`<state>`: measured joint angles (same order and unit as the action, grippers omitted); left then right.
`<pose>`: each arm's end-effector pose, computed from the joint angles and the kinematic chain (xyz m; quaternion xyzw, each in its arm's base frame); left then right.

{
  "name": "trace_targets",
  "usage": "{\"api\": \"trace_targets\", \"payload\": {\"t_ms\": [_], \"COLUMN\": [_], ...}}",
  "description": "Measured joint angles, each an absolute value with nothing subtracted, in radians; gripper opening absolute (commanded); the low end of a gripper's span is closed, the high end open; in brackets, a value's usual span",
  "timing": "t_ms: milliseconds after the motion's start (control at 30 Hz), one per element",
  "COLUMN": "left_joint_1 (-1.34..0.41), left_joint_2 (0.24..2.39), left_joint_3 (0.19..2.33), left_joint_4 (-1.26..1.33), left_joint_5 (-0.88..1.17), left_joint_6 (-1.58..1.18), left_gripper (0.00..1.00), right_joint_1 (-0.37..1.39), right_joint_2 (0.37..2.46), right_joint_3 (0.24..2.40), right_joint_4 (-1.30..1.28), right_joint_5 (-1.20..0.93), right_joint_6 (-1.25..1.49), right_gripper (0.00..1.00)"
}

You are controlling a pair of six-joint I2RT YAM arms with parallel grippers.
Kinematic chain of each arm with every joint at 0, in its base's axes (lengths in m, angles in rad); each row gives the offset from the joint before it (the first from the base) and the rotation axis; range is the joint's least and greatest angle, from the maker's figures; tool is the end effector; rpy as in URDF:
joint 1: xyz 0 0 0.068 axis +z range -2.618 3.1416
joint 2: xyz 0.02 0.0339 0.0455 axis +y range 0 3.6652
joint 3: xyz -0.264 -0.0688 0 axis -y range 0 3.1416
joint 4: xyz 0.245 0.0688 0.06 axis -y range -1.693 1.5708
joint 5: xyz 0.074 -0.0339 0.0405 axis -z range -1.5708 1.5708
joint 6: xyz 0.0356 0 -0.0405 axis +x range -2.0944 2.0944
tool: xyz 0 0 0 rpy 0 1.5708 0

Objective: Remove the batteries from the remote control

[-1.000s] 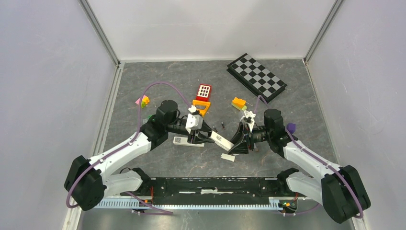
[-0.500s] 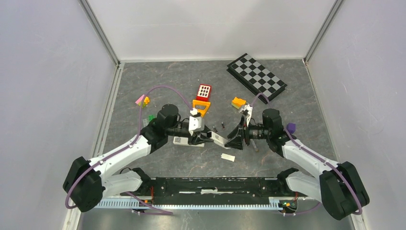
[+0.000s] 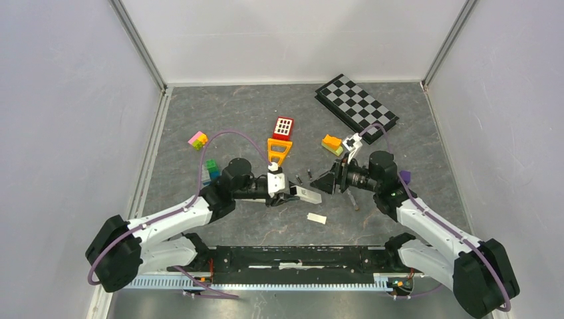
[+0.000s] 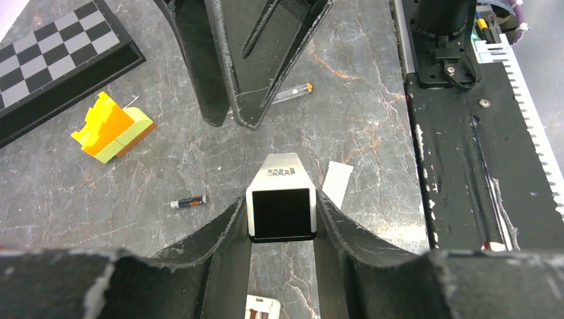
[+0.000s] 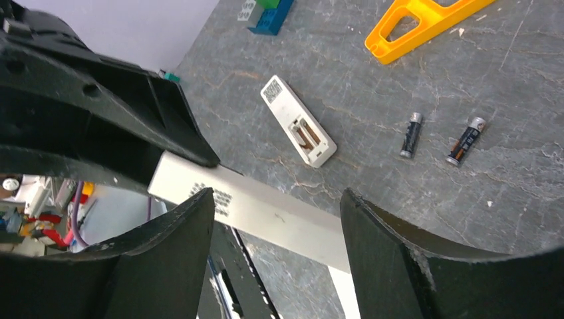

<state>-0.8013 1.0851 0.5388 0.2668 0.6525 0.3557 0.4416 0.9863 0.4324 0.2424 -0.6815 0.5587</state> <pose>0.1484 -0.1843 0.2427 0.5751 0.5280 -0.3756 0.4993 0.1812 0.1105 0.2247 -0.1519 0.7720 0.5032 0.3575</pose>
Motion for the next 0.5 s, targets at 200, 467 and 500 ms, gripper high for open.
{"api": "trace_targets", "payload": {"t_ms": [200,467,500], "left_joint_1": [-0.826,-0.84,-0.842], "left_joint_2": [1.116,1.136,1.136], "left_joint_3": [0.508,0.479,0.477], "left_joint_4": [0.378,0.445,0.45], "left_joint_5": [0.621,0.597,0.593], "left_joint_6": [0.326,0.299,0.297], "left_gripper": [0.02,0.02,0.02], "right_joint_1": [0.532,0.638,0.642], "right_joint_2": [0.984,1.028,1.032], "right_joint_3": [0.468,0.505,0.505], "right_joint_4": [0.254,0.273,0.273], "right_joint_5": [-0.598,-0.512,-0.508], "right_joint_6": [0.625,0.643,0.643], "right_gripper": [0.73,0.72,0.71]}}
